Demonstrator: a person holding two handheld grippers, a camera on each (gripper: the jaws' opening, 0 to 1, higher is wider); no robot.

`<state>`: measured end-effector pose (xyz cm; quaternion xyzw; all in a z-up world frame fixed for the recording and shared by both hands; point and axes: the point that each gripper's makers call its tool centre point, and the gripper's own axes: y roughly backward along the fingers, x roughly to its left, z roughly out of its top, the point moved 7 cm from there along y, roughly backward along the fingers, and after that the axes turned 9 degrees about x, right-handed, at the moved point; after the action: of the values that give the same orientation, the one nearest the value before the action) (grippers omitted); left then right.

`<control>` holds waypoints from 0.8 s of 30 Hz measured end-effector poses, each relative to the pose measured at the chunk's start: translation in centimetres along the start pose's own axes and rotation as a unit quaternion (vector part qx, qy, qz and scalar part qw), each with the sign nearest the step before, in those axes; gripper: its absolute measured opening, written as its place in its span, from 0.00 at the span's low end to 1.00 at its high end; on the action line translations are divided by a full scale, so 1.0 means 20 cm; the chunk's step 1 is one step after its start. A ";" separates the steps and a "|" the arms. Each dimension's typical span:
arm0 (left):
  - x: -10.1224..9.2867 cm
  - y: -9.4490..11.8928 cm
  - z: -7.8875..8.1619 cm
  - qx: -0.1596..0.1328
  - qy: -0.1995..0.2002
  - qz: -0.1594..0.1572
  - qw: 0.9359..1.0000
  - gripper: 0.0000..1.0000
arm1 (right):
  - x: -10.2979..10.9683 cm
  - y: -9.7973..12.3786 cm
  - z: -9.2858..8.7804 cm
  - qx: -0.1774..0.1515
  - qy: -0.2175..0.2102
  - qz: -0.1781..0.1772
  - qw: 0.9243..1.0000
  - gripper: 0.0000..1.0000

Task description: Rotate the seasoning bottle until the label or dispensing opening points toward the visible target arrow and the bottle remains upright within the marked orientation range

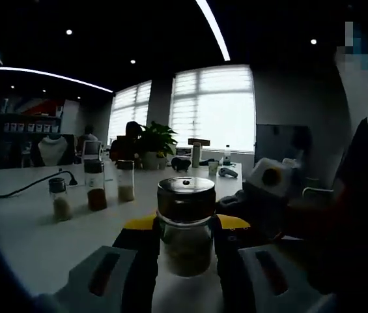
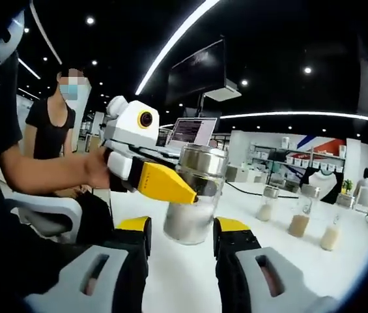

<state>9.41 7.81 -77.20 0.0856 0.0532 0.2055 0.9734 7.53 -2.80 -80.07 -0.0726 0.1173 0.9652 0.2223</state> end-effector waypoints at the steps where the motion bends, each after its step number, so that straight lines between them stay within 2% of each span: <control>1: -0.01 0.00 0.00 0.001 -0.002 -0.006 1.000 0.34 | 0.00 0.00 0.00 0.000 -0.003 -0.001 1.000 0.32; 3: -0.02 -0.02 -0.01 -0.003 -0.006 -0.016 1.000 0.34 | -0.01 -0.01 -0.02 -0.007 -0.018 0.001 1.000 0.31; 6: -0.03 -0.03 -0.01 -0.001 -0.006 -0.015 1.000 0.34 | 0.00 -0.01 -0.02 -0.004 -0.026 0.004 1.000 0.32; 10: -0.03 -0.04 -0.02 -0.011 -0.004 0.005 1.000 0.34 | 0.00 -0.01 -0.03 -0.003 -0.052 -0.009 0.999 0.31; 12: -0.03 -0.05 0.00 -0.032 -0.009 0.039 0.999 0.34 | -0.01 -0.01 -0.01 -0.014 -0.067 -0.033 0.997 0.31; 14: -0.03 -0.05 0.02 -0.046 0.022 0.080 0.995 0.34 | -0.03 -0.01 0.00 -0.021 -0.077 -0.068 0.994 0.30; 15: -0.03 -0.05 0.02 -0.053 0.020 0.098 0.994 0.34 | -0.03 -0.01 0.00 -0.021 -0.079 -0.079 0.993 0.30; 18: -0.03 -0.06 0.02 -0.049 0.014 0.135 0.990 0.33 | -0.03 -0.01 0.00 -0.006 -0.072 -0.122 0.990 0.30; 20: -0.03 -0.08 0.02 -0.045 0.013 0.168 0.985 0.33 | -0.03 -0.01 -0.01 0.011 -0.058 -0.168 0.984 0.30; 24: -0.04 -0.12 0.02 -0.035 0.009 0.204 0.978 0.34 | -0.02 -0.03 -0.02 0.030 -0.052 -0.225 0.973 0.30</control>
<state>9.59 5.25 -77.16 0.0590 0.0362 0.4020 0.9130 8.09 -2.54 -80.42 -0.0403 0.1155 0.8889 0.4415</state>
